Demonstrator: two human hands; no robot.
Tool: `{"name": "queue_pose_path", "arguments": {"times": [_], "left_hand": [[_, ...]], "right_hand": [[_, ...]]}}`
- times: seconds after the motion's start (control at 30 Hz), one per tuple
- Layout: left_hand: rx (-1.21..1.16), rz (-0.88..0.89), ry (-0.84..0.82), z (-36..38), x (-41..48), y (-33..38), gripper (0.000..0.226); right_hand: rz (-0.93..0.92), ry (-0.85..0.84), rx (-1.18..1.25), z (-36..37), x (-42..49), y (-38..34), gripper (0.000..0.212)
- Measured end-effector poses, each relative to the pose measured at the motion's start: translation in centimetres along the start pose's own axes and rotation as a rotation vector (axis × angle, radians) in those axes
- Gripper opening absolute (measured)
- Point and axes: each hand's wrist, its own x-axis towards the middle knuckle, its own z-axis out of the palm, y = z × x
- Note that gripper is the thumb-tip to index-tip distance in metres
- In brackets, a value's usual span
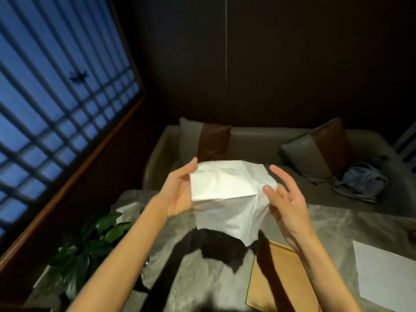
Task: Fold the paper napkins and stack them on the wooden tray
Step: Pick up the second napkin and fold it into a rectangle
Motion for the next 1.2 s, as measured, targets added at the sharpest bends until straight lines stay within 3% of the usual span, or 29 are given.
{"name": "queue_pose_path", "arguments": {"times": [0.1, 0.17, 0.23, 0.33, 0.37, 0.43, 0.5, 0.57, 0.63, 0.8, 1.0, 1.2], "left_hand": [[0.027, 0.083, -0.064, 3.5, -0.2, -2.4, 0.067], [0.358, 0.191, 0.023, 6.0, 0.2, -4.0, 0.058], [0.643, 0.302, 0.144, 9.1, 0.0, -5.0, 0.086], [0.773, 0.362, 0.024, 13.5, 0.2, -6.3, 0.103], [0.851, 0.407, 0.004, 15.0, 0.2, -6.7, 0.097], [1.118, 0.568, 0.045, 18.4, 0.4, -7.2, 0.060], [1.258, 0.676, 0.107, 21.4, 0.5, -7.7, 0.028], [1.237, 0.708, 0.156, 23.7, 0.5, -8.3, 0.020], [1.215, 0.711, 0.183, 25.2, 0.7, -8.9, 0.017], [1.190, 0.641, 0.163, 27.4, 1.1, -10.9, 0.017], [1.271, 0.776, 0.372, 29.0, 0.7, -12.7, 0.009], [1.282, 0.898, 0.396, 30.8, -0.4, -11.7, 0.015]], "right_hand": [[-0.124, 0.133, -0.128, -2.0, -2.1, -3.5, 0.037], [-0.181, 0.194, -0.205, -3.4, -3.7, -5.8, 0.032], [-0.225, 0.276, -0.250, -5.2, -5.3, -7.7, 0.030], [-0.269, 0.380, -0.301, -8.1, -7.6, -10.3, 0.028], [-0.274, 0.393, -0.320, -9.2, -8.2, -11.3, 0.027], [-0.249, 0.371, -0.362, -11.6, -9.4, -13.4, 0.024], [-0.188, 0.244, -0.403, -13.9, -10.7, -15.6, 0.031], [-0.145, 0.108, -0.466, -16.0, -12.1, -17.7, 0.046], [-0.181, 0.078, -0.575, -17.8, -13.3, -19.2, 0.051], [-0.274, 0.159, -0.609, -20.7, -15.0, -21.4, 0.030], [-0.321, 0.137, -0.644, -22.5, -15.6, -22.1, 0.020], [-0.409, 0.109, -0.619, -23.6, -15.1, -23.8, 0.017]]}}
